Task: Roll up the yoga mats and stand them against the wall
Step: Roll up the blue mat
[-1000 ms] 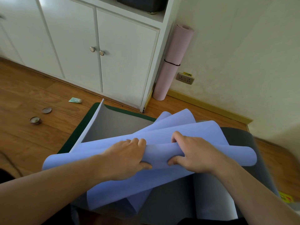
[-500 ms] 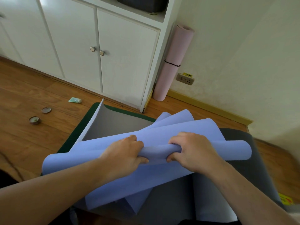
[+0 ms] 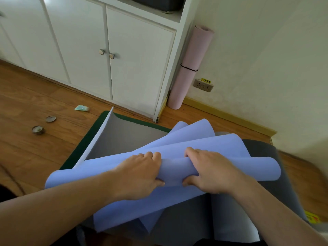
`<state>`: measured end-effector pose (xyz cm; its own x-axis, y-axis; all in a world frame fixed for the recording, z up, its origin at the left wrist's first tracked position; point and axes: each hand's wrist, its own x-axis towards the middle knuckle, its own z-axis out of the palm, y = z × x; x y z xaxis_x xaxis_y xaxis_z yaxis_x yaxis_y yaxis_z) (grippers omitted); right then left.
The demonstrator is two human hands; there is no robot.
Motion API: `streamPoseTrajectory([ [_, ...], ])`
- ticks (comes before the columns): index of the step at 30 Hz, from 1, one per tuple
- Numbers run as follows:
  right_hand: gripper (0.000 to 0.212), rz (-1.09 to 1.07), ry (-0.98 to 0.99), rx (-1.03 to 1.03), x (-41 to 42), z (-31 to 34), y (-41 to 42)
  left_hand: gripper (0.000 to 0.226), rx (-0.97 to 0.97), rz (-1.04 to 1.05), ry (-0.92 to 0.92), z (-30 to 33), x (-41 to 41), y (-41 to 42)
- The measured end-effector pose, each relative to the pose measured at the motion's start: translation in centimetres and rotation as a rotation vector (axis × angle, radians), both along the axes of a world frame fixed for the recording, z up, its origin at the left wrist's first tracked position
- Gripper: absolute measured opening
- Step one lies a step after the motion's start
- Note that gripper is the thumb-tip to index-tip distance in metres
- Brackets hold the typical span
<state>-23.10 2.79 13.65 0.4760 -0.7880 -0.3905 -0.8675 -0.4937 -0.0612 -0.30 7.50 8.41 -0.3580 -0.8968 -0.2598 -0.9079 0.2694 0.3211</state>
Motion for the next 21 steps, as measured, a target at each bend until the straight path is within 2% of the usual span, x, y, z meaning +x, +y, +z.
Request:
streamPoseTrajectory([
  [5, 0.044, -0.008, -0.033, 0.051, -0.1, 0.0, 0.1, 0.036, 0.006, -0.018, -0.020, -0.1, 0.0, 0.1],
  [11, 0.039, 0.013, -0.075, -0.009, 0.0, -0.3, 0.2, 0.027, 0.102, 0.016, 0.051, -0.3, 0.2, 0.0],
  [16, 0.034, 0.040, -0.069, -0.134, 0.3, -0.4, 0.0, 0.029, 0.096, 0.031, 0.019, -0.1, 0.4, -0.6],
  [21, 0.030, 0.015, -0.051, -0.131, 0.5, -0.2, -0.2, 0.041, 0.028, 0.059, 0.067, 0.4, 0.6, -1.2],
])
